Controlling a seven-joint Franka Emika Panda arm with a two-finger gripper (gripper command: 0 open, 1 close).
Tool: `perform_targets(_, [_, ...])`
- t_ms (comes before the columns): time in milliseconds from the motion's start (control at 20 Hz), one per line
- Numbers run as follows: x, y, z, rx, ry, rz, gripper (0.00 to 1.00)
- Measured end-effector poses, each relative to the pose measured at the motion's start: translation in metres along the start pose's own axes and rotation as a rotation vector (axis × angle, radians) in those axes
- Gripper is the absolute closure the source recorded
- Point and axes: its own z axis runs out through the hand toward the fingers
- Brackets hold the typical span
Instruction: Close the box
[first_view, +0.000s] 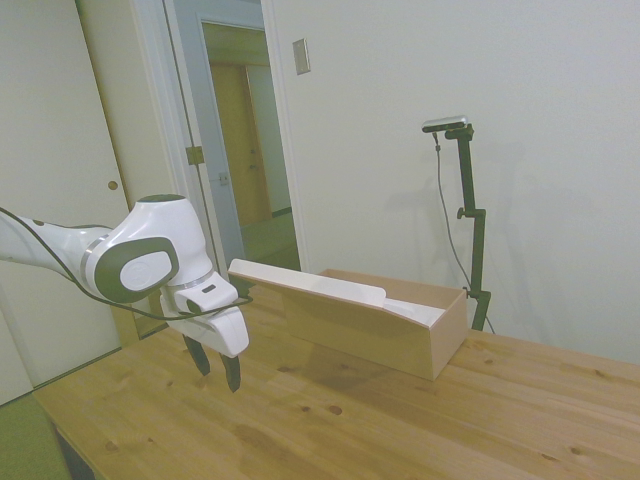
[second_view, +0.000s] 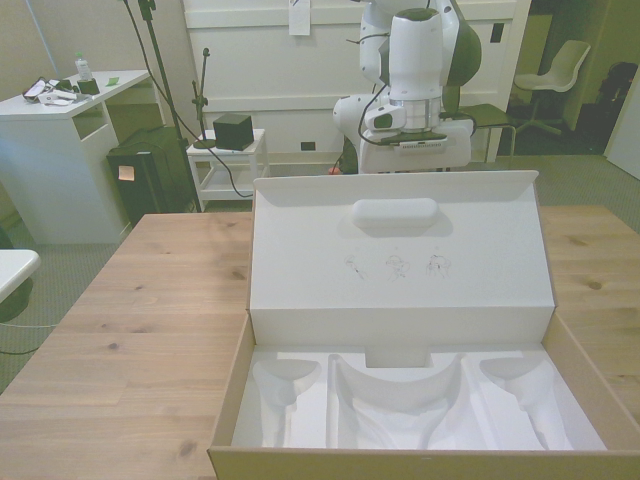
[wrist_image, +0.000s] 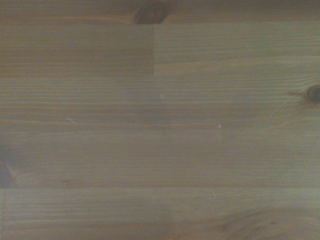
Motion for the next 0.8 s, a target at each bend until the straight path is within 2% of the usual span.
perform_targets(250, [0.001, -0.002, -0.003, 0.007, 0.004, -0.003, 0.00])
perform_targets(800, [0.031, -0.027, -0.037, 0.062, 0.041, 0.007, 0.00])
